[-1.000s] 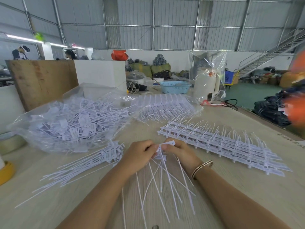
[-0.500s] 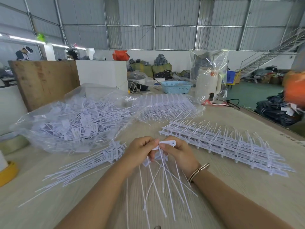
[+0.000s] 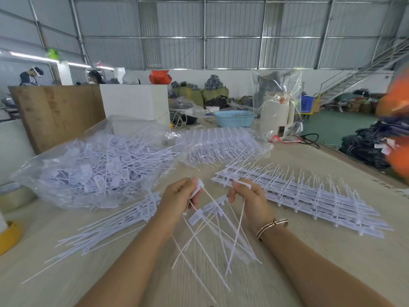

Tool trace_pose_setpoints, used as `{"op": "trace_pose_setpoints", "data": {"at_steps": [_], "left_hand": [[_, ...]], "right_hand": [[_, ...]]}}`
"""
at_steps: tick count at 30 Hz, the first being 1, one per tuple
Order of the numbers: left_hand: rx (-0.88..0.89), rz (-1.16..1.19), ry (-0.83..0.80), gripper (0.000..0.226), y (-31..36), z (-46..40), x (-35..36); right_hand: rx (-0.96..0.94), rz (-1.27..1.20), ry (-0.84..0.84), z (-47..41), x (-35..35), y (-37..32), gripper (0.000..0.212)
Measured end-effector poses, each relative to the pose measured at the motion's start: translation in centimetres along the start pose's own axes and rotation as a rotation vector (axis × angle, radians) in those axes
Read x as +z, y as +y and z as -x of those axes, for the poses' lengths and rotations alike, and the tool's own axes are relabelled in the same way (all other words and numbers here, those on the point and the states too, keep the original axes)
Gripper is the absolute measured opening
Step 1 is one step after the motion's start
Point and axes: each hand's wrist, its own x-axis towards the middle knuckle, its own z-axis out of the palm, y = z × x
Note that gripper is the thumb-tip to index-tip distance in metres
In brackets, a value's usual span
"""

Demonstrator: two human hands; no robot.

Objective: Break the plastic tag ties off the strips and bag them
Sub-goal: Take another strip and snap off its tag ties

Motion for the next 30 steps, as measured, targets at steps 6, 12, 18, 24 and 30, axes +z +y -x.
{"op": "trace_pose_setpoints", "data": {"at_steps": [6,12,18,24,30], "left_hand": [[0.065,-0.243,-0.037,0.034,-0.6,0.2,0.5],[0.131,-0.399,-0.017,0.027,-1.5,0.0,0.6],[0.199,-0.449,-0.076,0.022,-1.9,0.1,1.0],[0.285,-0.468,-0.072,0.010,-1.6,0.4,1.5],[0.165,-0.588,-0.062,0.023,-1.8,-0.1,0.8]], "right_hand": [[0.154,0.054,-0.086,-0.3,0.3,0.6,0.023],[0.220,0.384,-0.137,0.0,1.3,0.3,0.016],[0.155,0.379,-0.140,0.6,1.6,-0.5,0.023],[0.086,0.282,-0.249,0.8,1.8,-0.8,0.020],[0.052,0.195,-0.196,0.8,1.4,-0.7,0.029]]}}
